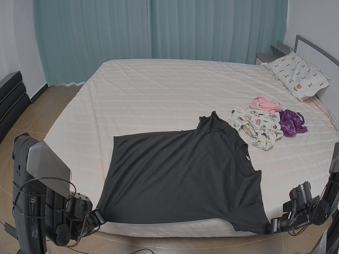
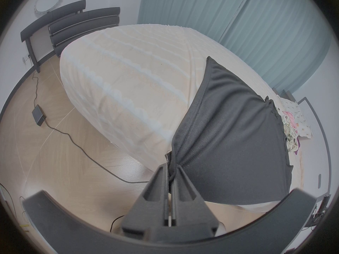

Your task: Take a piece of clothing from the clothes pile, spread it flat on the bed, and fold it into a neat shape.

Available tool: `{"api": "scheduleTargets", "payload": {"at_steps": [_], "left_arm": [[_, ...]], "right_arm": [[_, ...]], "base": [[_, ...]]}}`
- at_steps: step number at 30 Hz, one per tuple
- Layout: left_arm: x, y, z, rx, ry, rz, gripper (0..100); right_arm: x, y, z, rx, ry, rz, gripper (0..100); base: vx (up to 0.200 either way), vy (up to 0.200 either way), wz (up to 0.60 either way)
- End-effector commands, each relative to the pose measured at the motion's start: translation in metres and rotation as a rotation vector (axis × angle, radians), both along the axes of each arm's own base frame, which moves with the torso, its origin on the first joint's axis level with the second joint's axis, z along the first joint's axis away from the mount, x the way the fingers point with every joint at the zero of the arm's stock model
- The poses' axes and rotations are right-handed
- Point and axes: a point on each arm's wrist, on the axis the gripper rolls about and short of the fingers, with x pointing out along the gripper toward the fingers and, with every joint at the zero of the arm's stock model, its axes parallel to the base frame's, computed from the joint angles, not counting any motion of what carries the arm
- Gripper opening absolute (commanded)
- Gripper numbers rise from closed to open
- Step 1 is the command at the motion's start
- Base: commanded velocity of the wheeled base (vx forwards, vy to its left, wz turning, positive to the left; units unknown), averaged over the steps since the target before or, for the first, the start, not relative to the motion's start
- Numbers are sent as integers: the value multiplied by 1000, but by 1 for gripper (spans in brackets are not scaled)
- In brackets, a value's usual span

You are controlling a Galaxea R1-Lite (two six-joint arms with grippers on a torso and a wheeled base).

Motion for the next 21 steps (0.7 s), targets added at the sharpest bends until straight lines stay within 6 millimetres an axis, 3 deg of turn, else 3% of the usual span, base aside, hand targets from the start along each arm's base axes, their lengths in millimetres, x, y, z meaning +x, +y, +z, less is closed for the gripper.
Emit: {"api": "scheduleTargets", "payload": {"at_steps": [1,21], "left_arm": [[-7,-2,-1,11,30,-20,0],[-30,-14,2,84,180,-92,0]], "right_arm": [[-11,-4,4,-84,28,-37,0],[-18,-9,21,-73,-23,-70,0]], "base": [[0,0,0],[0,0,0]]}}
